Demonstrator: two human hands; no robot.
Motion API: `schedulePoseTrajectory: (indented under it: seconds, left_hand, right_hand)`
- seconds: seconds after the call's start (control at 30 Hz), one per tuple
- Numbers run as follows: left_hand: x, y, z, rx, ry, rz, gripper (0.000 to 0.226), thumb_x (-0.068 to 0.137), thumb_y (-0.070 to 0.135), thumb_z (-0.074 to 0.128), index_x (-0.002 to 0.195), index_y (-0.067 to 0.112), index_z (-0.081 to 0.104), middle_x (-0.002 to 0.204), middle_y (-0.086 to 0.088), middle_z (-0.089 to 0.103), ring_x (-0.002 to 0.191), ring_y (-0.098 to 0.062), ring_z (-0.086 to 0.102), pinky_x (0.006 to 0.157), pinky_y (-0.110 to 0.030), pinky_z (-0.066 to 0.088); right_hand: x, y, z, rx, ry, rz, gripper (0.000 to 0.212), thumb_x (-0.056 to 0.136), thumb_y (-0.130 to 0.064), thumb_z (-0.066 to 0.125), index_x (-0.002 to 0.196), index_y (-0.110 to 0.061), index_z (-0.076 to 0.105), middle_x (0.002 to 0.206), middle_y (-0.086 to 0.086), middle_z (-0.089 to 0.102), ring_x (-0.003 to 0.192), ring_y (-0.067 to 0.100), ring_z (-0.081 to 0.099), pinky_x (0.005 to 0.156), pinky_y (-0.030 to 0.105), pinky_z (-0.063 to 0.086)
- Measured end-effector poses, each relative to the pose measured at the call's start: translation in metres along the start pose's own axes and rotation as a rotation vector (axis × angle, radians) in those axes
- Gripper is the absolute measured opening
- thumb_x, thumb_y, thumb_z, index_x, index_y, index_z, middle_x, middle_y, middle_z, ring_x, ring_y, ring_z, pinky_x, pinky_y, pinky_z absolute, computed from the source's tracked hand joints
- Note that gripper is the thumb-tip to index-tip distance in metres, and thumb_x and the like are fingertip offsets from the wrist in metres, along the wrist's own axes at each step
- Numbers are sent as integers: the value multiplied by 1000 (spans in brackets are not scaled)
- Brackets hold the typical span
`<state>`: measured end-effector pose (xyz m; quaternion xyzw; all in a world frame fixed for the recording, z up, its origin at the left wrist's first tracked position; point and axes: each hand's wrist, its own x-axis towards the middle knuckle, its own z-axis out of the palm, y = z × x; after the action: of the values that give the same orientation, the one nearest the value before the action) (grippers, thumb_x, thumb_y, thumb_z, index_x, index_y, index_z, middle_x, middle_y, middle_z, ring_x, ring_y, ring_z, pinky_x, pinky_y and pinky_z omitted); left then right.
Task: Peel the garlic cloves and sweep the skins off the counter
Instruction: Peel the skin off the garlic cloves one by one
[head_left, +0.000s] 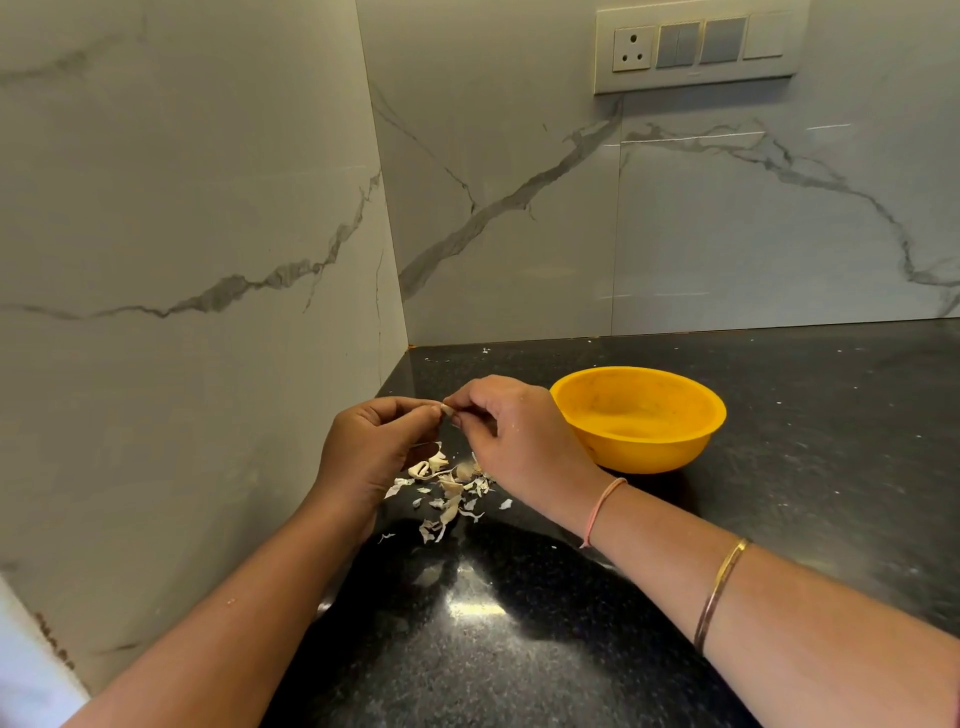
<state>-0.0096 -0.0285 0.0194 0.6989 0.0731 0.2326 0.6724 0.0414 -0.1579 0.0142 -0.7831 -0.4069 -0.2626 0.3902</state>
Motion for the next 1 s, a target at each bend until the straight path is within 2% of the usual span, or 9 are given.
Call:
schedulePoseTrajectory:
  seconds: [0.13, 0.3, 0.43, 0.57, 0.6, 0.7, 0.77, 0.9, 1.0]
  left_hand:
    - [0, 0, 1, -5, -7, -5, 8, 84, 4, 64, 76, 6, 68, 77, -11, 65, 70, -17, 60, 58, -15, 53]
    - [1, -3, 1, 23, 12, -36, 8, 85, 7, 63, 77, 6, 66, 77, -10, 64, 71, -16, 60, 56, -16, 52]
    - [3, -5, 1, 90, 60, -51, 12, 84, 8, 65, 72, 8, 65, 72, -9, 63, 67, -16, 59, 61, -22, 51]
    - [6, -7, 0, 181, 99, -54, 15, 83, 7, 64, 67, 8, 65, 62, -7, 59, 60, -17, 55, 69, -32, 52]
    - [6, -9, -1, 205, 114, -59, 15, 82, 8, 64, 67, 8, 66, 60, -6, 59, 59, -17, 54, 72, -35, 53]
    - [8, -13, -5, 301, 151, -64, 14, 80, 12, 65, 66, 9, 67, 58, -4, 61, 58, -19, 56, 81, -44, 54]
    - [7, -12, -6, 339, 144, -54, 15, 81, 17, 67, 67, 11, 68, 60, -3, 62, 60, -19, 58, 82, -46, 55]
    - [5, -8, -5, 427, 121, 1, 31, 76, 37, 74, 65, 9, 68, 66, -10, 67, 66, -27, 61, 77, -43, 53]
    - [2, -4, -4, 391, 109, 69, 9, 80, 17, 72, 74, 19, 66, 77, -4, 68, 68, -16, 61, 76, -38, 53]
  right_hand:
    - [0, 0, 1, -10, -15, -32, 16, 87, -4, 59, 97, -4, 71, 90, 9, 69, 83, 18, 61, 71, 25, 50]
    - [0, -2, 2, 114, 7, 91, 16, 89, -8, 60, 100, -7, 71, 90, 5, 71, 77, 9, 60, 64, 9, 45]
    - [2, -1, 3, 290, 36, 214, 13, 89, -10, 61, 98, -8, 71, 87, 1, 70, 77, 9, 62, 68, 17, 52]
    - [2, 0, 4, 458, 36, 314, 12, 90, -9, 59, 95, -9, 70, 88, 7, 70, 84, 18, 67, 78, 35, 57]
    - [3, -1, 3, 532, 38, 349, 12, 91, -7, 58, 94, -9, 69, 90, 9, 70, 86, 19, 67, 79, 37, 57]
    - [4, -5, -2, 784, 59, 466, 12, 92, -2, 53, 95, -6, 65, 90, 9, 68, 81, 15, 67, 74, 29, 58]
    - [5, -5, -5, 850, 74, 499, 11, 92, -2, 54, 96, -5, 64, 90, 9, 68, 81, 14, 67, 72, 27, 58]
    - [3, -3, -4, 780, 37, 477, 8, 90, -4, 58, 95, -6, 64, 91, 12, 68, 80, 16, 67, 73, 31, 59]
    - [2, 0, 0, 548, 28, 371, 6, 87, -8, 63, 89, -13, 65, 84, 7, 69, 79, 19, 68, 75, 34, 58]
